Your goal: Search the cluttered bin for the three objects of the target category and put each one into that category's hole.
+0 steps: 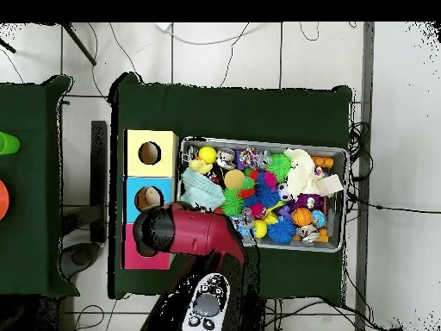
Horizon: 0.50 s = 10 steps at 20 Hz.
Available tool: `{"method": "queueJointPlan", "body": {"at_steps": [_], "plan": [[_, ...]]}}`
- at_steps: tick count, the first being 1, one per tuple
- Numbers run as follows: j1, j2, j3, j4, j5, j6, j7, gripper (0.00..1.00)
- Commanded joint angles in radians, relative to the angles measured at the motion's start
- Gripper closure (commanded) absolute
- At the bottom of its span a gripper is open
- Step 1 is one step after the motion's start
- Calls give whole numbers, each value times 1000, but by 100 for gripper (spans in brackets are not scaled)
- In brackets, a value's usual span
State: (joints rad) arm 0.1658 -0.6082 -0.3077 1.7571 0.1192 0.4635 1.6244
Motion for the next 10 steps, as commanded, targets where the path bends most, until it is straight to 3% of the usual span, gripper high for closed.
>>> {"method": "queueJointPlan", "body": {"at_steps": [1, 10], "plan": [[-47, 26, 134, 21, -63, 34, 34, 0], [-82, 36, 151, 6, -90, 43, 34, 0]]}}
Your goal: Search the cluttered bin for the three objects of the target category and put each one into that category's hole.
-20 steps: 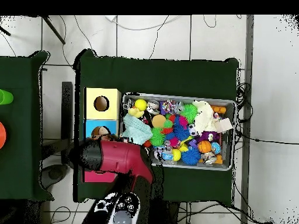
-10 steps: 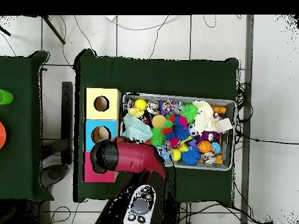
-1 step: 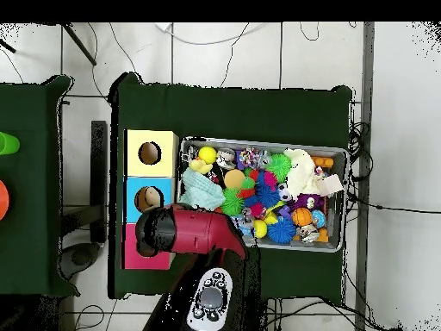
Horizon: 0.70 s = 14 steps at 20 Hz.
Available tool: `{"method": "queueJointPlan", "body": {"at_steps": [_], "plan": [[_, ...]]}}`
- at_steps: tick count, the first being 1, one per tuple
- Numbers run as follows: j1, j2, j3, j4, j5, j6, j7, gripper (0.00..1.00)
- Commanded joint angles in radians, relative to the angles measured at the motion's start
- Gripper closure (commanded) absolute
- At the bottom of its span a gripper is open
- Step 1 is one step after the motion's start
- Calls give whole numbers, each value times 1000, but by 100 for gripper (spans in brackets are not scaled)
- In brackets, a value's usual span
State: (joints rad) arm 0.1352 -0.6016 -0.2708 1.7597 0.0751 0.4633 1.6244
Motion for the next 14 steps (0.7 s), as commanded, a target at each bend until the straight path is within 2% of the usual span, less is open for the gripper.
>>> {"method": "queueJointPlan", "body": {"at_steps": [1, 5, 10, 14], "plan": [[-58, 27, 115, 3, -48, 44, 33, 0], [-93, 20, 113, 13, -58, 34, 39, 0], [-155, -20, 141, 48, -76, 24, 1, 0], [-167, -28, 143, 39, -94, 53, -3, 0]]}}
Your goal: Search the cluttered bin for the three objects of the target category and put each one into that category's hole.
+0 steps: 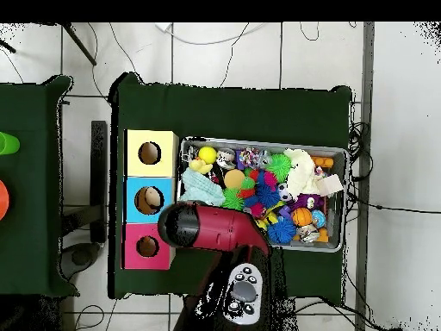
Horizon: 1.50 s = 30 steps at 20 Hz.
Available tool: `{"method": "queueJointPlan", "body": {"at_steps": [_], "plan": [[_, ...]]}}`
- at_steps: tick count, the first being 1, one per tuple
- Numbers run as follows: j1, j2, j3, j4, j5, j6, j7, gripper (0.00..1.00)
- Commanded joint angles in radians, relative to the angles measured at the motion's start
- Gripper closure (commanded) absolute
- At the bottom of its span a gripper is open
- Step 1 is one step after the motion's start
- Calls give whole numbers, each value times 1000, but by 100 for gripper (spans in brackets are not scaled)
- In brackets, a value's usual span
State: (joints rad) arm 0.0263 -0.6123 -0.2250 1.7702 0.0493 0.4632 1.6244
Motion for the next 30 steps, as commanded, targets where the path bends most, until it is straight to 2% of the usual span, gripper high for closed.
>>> {"method": "queueJointPlan", "body": {"at_steps": [1, 5, 12, 23, 30], "plan": [[-58, -16, 96, 29, -74, 50, 2, 0], [-79, -24, 107, 28, -92, 61, -3, 0], [-75, -15, 110, -15, -104, 102, 21, 0], [-61, 135, 111, -195, -105, 142, 34, 0], [-62, 208, 127, -273, -104, 145, 23, 0]]}}
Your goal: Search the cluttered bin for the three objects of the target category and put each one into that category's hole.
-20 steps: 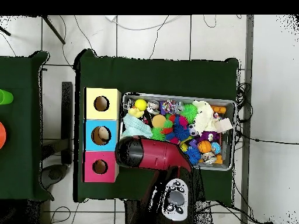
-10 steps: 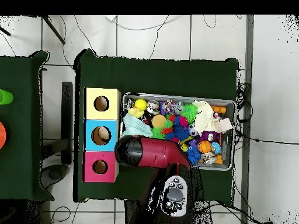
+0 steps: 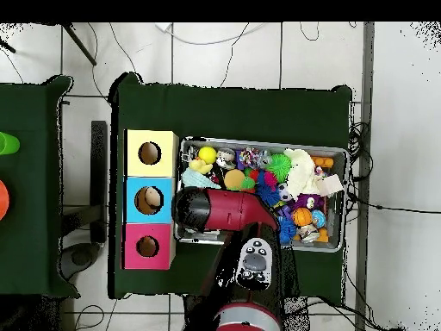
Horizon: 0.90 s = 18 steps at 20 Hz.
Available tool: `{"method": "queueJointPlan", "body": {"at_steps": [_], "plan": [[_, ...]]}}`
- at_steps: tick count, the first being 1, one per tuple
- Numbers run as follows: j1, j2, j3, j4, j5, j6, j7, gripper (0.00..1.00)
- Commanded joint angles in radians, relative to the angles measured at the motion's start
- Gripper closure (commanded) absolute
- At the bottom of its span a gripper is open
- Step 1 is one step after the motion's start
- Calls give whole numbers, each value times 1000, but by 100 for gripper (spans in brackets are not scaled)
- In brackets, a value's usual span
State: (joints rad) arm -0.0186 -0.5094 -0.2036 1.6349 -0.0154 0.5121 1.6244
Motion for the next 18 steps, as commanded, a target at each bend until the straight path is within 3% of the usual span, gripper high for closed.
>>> {"method": "queueJointPlan", "body": {"at_steps": [1, 7, 18], "plan": [[-13, 110, 103, -147, -44, 107, 17, 0], [4, 124, 95, -195, -47, 152, 12, 0], [25, 90, 83, -291, -25, 346, 30, 0]]}}
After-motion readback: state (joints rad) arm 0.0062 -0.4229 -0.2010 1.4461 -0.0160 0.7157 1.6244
